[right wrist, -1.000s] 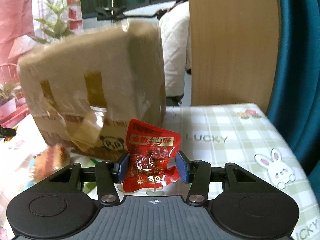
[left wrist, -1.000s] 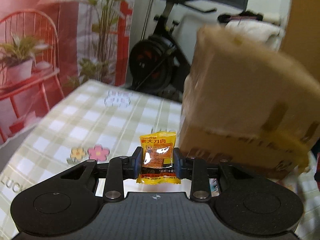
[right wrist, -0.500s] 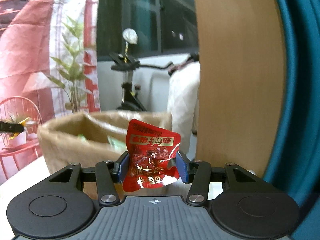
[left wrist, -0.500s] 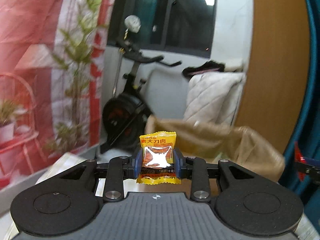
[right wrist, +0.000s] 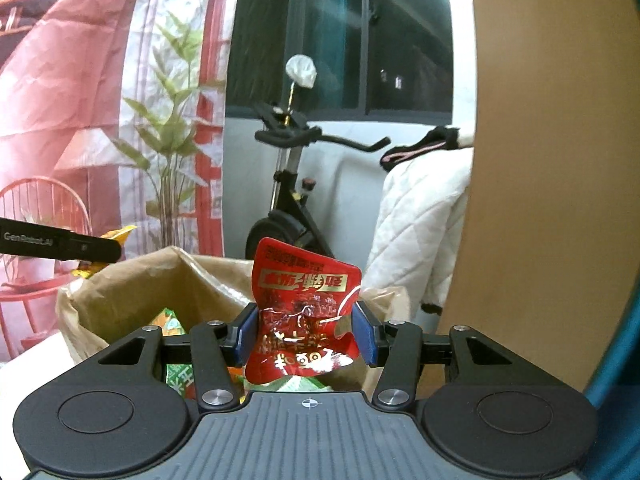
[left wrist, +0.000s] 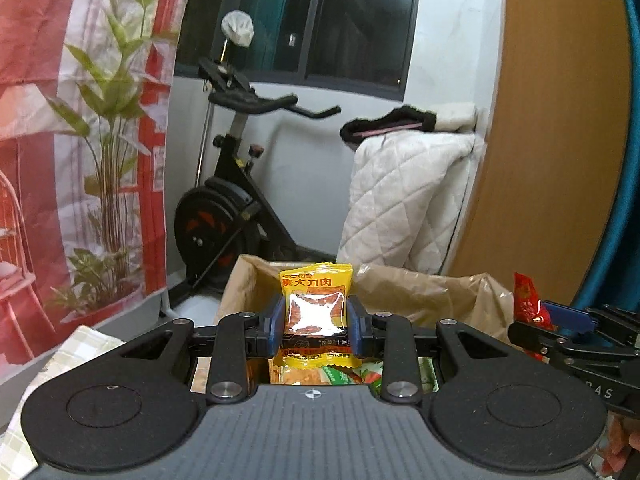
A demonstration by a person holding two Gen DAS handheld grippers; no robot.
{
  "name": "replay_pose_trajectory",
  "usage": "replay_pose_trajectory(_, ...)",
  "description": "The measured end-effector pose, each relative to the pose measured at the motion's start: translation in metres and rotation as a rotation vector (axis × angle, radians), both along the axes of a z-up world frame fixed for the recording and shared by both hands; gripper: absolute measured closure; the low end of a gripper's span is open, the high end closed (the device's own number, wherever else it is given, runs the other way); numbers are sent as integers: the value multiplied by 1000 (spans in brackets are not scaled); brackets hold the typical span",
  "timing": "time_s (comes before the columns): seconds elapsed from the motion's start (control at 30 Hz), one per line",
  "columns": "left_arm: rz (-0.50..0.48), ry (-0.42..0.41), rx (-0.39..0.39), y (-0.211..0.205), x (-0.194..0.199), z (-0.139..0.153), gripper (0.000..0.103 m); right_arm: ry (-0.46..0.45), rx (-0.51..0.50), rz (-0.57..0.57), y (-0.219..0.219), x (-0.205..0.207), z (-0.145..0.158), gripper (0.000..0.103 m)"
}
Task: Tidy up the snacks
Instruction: 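Carry both packets over the lined box and open both tools to drop them, then grasp the small twisted snack with the right tool while the left tool returns to the table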
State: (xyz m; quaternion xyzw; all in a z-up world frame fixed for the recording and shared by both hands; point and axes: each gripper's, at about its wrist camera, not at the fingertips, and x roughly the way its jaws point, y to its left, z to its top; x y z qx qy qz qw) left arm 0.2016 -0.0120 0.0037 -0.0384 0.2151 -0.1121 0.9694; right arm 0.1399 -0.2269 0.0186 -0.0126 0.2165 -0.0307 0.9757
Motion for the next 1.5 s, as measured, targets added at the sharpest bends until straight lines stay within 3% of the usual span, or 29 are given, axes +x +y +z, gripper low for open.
replay_pose_trajectory(0.13, -7, 31, 11, 2, 7, -8, 68, 41, 22, -19, 1, 12, -12, 52)
replay_pose_trajectory(0.3, -18, 41, 30, 8, 2, -12, 49, 70, 27, -33, 4, 11, -18, 43)
replay_pose_trajectory(0.4, -24, 42, 43, 10, -6, -10, 47, 69, 38, -36, 2, 1, -16, 40)
replay_pose_trajectory(0.73, -1, 43, 38, 24, -53, 1, 46, 77, 64, -19, 2, -52, -7, 40)
replay_pose_trajectory(1.0, 54, 85, 3, 44, -97, -8, 46, 89, 89, 1, 8, -93, -9, 40)
replay_pose_trajectory(1.3, 137, 155, -56, 65, -134, -35, 46, 135, 116, 1, 11, -128, -33, 41)
replay_pose_trajectory(1.5, 159, 185, -45, 67, -148, -52, 46, 181, 148, -24, 9, -146, -59, 41)
